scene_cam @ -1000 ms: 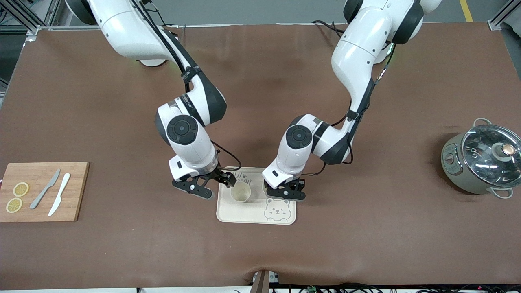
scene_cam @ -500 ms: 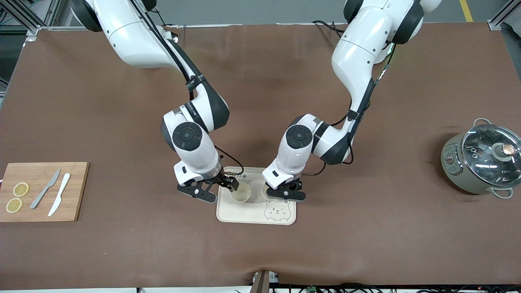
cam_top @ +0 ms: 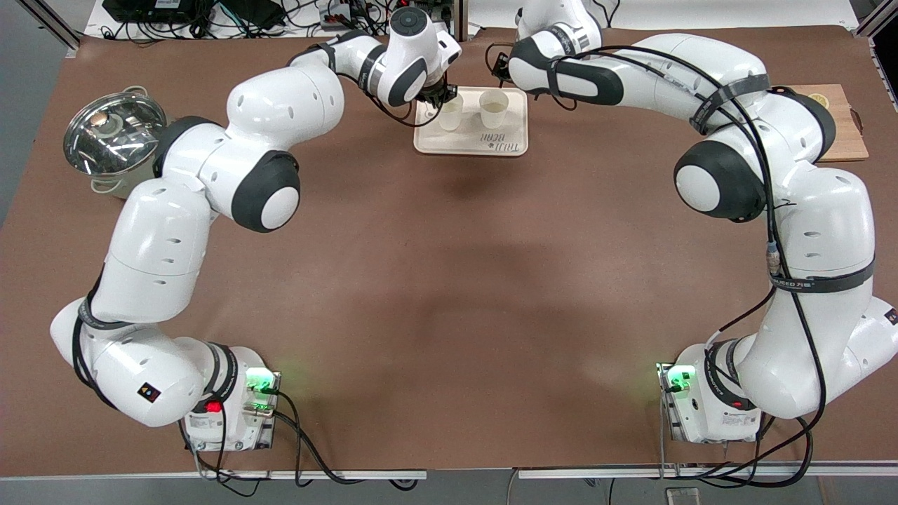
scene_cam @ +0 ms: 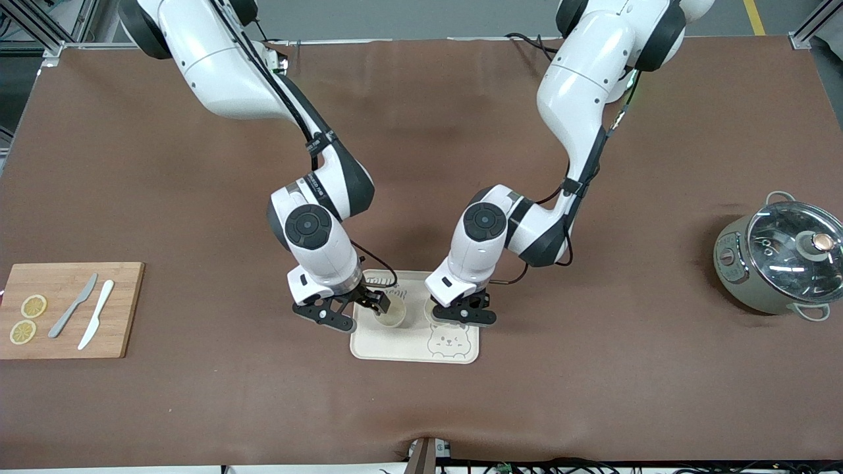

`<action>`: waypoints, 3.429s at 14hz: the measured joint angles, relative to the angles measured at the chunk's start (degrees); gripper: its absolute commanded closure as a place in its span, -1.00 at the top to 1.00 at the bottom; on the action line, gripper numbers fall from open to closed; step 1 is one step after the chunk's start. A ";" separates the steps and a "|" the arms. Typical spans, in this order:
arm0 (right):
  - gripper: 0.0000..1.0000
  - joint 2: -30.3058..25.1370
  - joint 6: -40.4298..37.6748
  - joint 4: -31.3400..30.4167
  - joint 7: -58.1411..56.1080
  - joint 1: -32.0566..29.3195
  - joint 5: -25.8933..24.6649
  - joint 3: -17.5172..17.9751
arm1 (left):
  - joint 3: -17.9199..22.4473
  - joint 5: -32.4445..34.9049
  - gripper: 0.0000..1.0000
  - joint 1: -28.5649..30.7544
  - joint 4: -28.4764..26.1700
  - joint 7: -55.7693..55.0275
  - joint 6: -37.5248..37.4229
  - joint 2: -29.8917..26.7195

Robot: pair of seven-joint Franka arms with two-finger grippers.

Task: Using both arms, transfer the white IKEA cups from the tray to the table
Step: 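Close the left gripper and the right gripper on the cup rims, then carry the cup with the left gripper toward the steel pot, then lower the cup onto the table with the left gripper and release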

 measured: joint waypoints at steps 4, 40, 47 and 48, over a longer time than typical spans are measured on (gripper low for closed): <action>1.00 1.80 1.81 0.08 0.10 0.99 0.00 -0.01 | 0.18 0.00 -1.00 0.44 -2.00 0.00 -4.07 -2.92; 0.08 5.87 5.22 0.32 0.11 1.49 -1.31 -0.60 | -7.07 -43.35 -1.00 38.65 -83.22 84.58 24.59 -54.51; -0.50 5.87 5.22 0.37 0.10 1.49 -1.32 -0.65 | -7.08 -43.36 -1.00 39.75 -81.86 88.04 29.82 -48.54; -0.57 5.87 5.22 0.40 0.10 1.49 -1.32 -0.68 | -7.08 -43.36 -1.00 39.75 -81.79 88.04 29.82 -48.53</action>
